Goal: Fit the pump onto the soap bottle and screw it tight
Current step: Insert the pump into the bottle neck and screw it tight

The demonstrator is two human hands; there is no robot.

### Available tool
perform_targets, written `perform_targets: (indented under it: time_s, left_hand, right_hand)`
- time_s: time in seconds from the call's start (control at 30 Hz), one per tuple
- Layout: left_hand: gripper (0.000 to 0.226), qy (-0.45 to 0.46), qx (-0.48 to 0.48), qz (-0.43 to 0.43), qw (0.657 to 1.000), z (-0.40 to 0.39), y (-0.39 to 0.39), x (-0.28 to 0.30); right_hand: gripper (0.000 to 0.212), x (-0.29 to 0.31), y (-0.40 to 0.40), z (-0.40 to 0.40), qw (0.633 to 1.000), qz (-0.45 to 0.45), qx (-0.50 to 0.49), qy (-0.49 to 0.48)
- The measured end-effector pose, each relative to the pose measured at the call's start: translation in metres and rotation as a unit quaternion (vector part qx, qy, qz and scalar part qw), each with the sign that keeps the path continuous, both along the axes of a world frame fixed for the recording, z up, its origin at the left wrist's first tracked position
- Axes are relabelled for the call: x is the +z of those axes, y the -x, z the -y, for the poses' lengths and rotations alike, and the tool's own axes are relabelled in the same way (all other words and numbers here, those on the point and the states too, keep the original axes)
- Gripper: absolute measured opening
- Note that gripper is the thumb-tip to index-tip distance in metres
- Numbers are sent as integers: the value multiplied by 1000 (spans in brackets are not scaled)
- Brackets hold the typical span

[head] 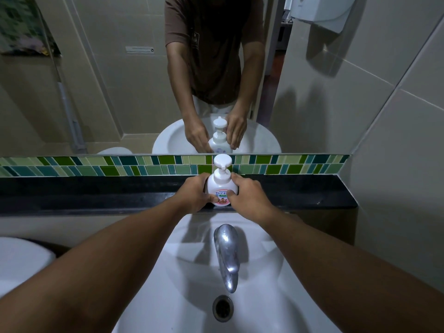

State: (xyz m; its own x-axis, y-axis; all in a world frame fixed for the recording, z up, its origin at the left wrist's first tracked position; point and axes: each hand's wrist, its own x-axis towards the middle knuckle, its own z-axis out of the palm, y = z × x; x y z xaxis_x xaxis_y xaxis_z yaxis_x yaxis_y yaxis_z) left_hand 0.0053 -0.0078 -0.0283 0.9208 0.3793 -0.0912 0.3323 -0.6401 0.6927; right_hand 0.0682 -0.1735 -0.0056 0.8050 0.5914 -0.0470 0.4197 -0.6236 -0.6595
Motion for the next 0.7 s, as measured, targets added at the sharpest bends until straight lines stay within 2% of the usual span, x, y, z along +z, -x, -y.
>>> perform_targets:
  time_s: [0.7]
  left_hand:
    - [64, -2, 3, -5, 1000, -1, 2, 3]
  right_hand:
    - [71, 0, -3, 5, 999, -20, 21, 34]
